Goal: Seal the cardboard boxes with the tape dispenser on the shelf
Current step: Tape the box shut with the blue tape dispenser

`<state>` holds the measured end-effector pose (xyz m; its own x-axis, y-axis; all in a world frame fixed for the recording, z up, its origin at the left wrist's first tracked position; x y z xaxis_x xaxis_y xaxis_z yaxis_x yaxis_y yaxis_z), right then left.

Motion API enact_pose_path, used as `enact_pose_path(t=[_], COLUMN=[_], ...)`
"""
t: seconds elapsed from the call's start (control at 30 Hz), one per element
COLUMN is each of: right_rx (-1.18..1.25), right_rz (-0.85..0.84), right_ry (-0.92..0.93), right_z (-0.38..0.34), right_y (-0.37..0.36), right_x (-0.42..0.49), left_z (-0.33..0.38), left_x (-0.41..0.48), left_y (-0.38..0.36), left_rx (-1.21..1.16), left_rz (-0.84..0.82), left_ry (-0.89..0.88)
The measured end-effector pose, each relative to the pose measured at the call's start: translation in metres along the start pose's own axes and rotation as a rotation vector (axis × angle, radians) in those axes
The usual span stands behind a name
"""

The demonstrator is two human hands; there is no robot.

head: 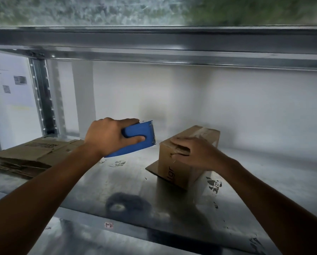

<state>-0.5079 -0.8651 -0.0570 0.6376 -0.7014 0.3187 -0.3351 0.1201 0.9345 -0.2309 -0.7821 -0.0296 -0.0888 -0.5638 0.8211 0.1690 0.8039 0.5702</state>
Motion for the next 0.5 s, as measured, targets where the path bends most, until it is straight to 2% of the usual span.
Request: enact_pose_path(t=[0.2,0.3,0.4,0.5], right_rx=[0.116,0.278,0.723,0.816], right_rz=[-0.142,-0.149,-0.058,0.14], right_ry=[0.148,0.12,0.017,-0.038], right_z=[0.009,0.011,0.01,0.006], right_y=[0.003,0.0,0.003,0.009], right_x=[-0.003,-0.004,-0.005,-0.004], left_z=[0.015,0.022,0.026,0.025], left_x=[0.006,0.01,0.018,0.028], left_y=[0.006,0.007,0.006,0.007], left_rx=[-0.089,-0.148,-0.203,-0.273], left_rz=[0.051,0.028,-0.03,-0.093], left_ry=[-0.152,-0.221,-0.306,-0.334])
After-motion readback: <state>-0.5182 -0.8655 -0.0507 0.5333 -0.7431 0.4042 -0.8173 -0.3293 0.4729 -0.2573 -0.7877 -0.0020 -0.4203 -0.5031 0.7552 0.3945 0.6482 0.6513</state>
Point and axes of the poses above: each hand's wrist, its own x-axis towards the middle knuckle, its own y-axis out of the back of the hand, z = x × y, the point moved 3 cm from there along x, towards the middle knuckle, and after that the axes turned 2 degrees about -x, right-handed, at the moved point
